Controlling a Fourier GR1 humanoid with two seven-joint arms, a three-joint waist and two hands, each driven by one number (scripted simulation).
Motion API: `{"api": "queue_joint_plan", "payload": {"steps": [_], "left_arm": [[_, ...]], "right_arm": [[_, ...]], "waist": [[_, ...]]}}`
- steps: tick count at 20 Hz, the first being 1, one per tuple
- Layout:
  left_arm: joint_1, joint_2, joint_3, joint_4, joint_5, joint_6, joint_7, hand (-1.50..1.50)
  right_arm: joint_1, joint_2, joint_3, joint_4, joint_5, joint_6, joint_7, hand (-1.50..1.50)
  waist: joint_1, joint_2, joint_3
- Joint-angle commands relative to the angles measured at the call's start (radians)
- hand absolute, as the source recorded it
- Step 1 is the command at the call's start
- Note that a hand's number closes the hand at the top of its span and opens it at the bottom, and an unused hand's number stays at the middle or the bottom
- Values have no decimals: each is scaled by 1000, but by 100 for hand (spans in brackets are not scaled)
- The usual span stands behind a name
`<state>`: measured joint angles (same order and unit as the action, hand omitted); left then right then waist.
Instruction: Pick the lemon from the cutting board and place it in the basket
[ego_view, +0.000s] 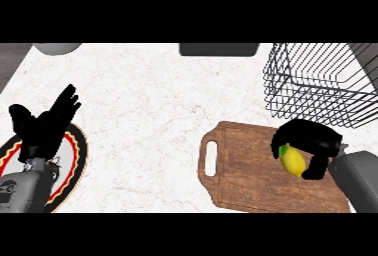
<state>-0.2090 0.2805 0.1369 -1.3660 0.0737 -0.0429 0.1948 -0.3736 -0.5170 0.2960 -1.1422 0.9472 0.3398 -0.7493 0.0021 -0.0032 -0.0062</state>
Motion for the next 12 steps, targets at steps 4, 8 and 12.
{"api": "queue_joint_plan", "payload": {"steps": [4,8,12], "left_arm": [[26,-3,23,-14,13,-26,-3,0],[39,-1,29,0,-3,1,-8,0],[55,13,56,-18,-3,25,6,0]], "right_arm": [[59,40,1,0,74,-63,-58,150],[179,239,14,-165,60,1,305,150],[323,368,-1,-232,83,-60,497,150]], "waist": [[-1,3,6],[-40,-9,3],[-92,-27,3]]}}
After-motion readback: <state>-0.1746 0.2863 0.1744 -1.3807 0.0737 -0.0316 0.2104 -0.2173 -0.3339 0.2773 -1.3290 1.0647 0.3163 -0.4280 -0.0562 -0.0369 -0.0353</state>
